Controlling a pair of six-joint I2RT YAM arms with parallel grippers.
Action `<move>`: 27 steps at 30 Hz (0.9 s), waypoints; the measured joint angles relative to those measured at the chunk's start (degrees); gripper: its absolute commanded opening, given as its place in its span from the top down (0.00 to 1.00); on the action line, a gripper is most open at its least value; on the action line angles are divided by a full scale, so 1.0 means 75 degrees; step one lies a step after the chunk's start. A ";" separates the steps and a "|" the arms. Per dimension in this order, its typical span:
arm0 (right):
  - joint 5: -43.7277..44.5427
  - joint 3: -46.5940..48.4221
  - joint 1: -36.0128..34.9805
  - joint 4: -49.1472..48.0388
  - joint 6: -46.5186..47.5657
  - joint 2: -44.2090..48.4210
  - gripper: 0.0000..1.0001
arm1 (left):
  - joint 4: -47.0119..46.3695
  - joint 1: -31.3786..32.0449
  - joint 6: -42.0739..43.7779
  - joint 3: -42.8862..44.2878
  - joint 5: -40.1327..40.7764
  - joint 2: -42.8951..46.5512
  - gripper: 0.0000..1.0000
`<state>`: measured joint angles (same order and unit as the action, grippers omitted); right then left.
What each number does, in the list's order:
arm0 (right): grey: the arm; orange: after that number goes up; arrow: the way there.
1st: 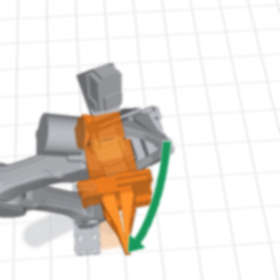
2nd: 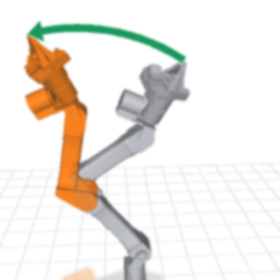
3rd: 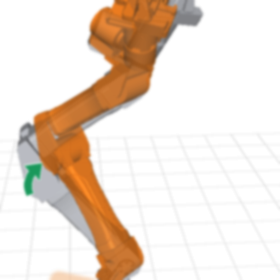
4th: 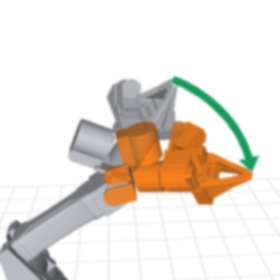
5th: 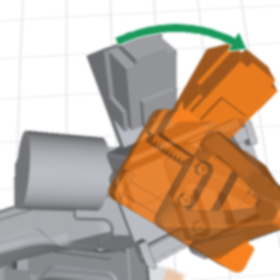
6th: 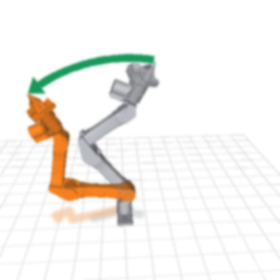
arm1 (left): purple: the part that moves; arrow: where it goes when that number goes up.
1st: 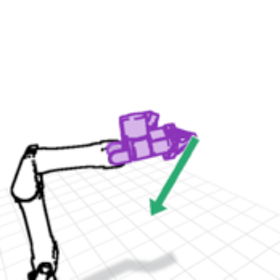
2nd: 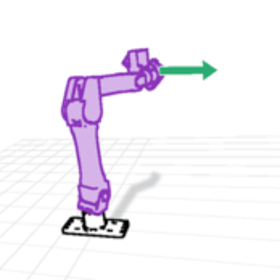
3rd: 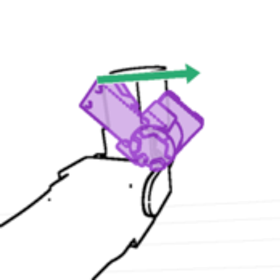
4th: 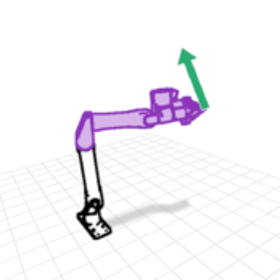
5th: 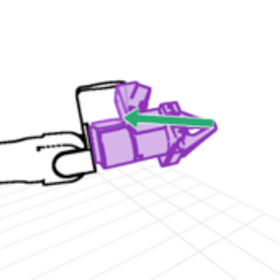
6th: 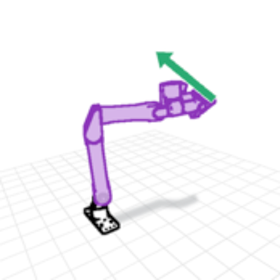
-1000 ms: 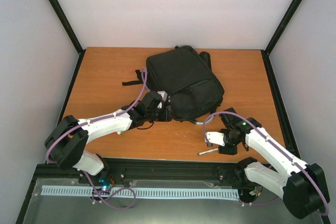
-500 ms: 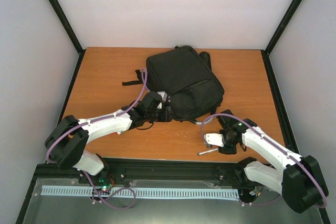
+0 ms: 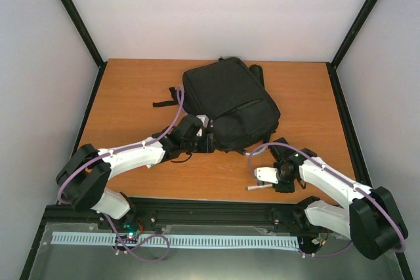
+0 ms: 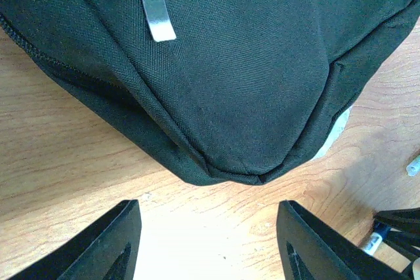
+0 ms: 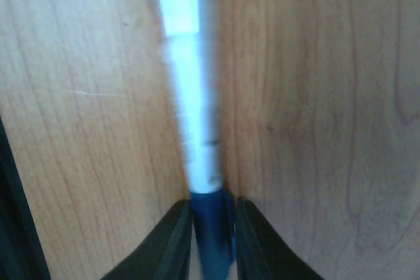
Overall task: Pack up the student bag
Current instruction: Pick up the stationery from the center of the board.
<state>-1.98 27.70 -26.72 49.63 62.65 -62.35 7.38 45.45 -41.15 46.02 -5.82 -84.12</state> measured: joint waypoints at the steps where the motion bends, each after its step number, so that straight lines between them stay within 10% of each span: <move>1: 0.0017 -0.0020 -0.0003 -0.0052 0.0006 -0.0015 0.90 | 0.0003 0.0000 0.0003 0.0000 0.0000 0.0000 0.40; 19: -0.0557 0.2060 0.0047 0.1527 -0.0356 0.0557 0.97 | 0.3552 0.0006 0.1533 0.2897 0.1801 0.0565 0.30; 27: -0.0743 0.3724 0.0128 0.1818 -0.2436 -0.1250 0.97 | 0.3500 -0.0012 0.1521 0.2891 0.2483 0.0079 0.31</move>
<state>-7.55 55.64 -25.76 63.26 44.38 -71.72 33.63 45.36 -29.74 67.70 12.80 -83.53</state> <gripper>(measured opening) 0.088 0.701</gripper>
